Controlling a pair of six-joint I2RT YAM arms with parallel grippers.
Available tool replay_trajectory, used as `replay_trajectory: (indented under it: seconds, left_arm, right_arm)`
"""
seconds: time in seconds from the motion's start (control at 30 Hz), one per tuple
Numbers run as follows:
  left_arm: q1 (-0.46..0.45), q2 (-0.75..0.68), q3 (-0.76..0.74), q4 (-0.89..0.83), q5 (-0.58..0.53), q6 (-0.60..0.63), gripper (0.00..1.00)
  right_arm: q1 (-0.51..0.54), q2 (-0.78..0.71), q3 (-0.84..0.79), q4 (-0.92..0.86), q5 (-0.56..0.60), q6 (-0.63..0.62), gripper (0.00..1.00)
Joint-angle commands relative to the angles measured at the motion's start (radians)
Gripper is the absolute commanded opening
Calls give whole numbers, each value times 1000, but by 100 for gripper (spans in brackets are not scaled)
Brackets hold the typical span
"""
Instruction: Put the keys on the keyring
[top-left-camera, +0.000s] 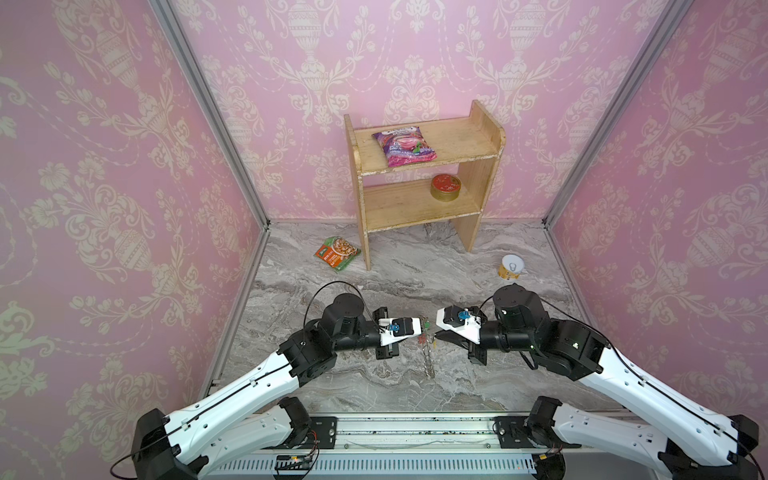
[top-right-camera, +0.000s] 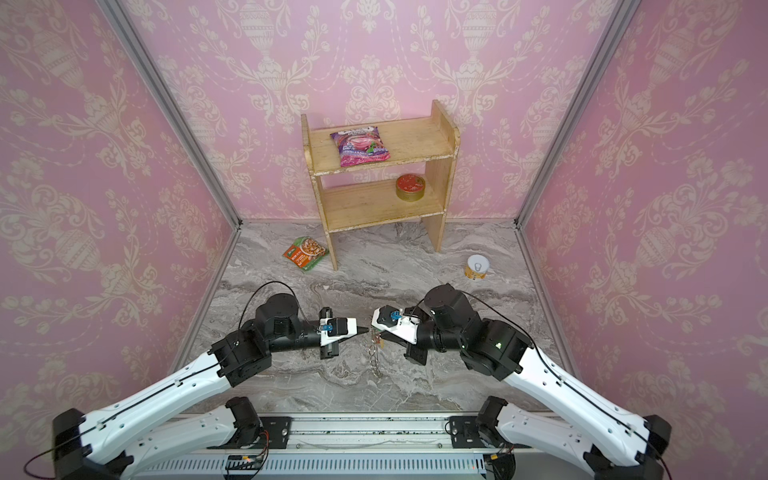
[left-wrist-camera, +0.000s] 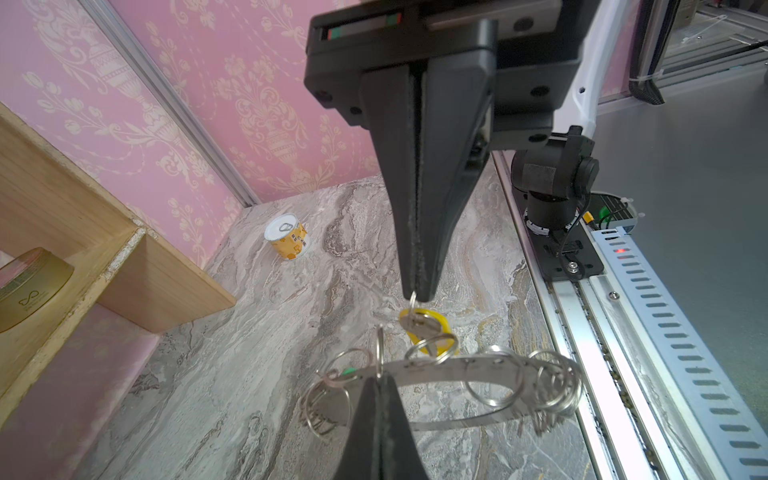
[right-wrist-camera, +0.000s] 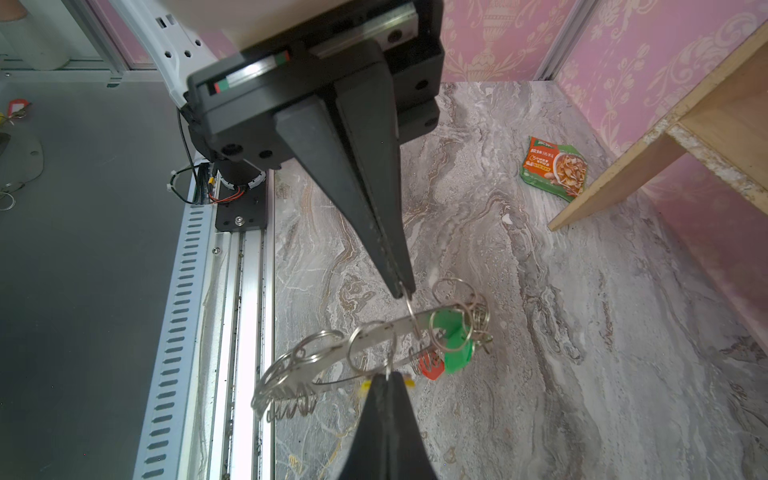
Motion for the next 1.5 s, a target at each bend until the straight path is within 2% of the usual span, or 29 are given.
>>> replay_trajectory:
  seconds: [0.0,1.03,1.23,1.47]
  left_arm:
    - [4,-17,-11,57,54,7,0]
    - [6,-38,-21,47,48,10,0]
    - [6,-39,-20,52,47,8,0]
    - [6,-46,-20,50,37,12,0]
  right_arm:
    - [-4,8,19,27,30,-19,0]
    - [-14,-23,9,58,63,-21,0]
    - [-17,-10,18,51,4,-19,0]
    - [-17,-3,24,32,-13,-19,0]
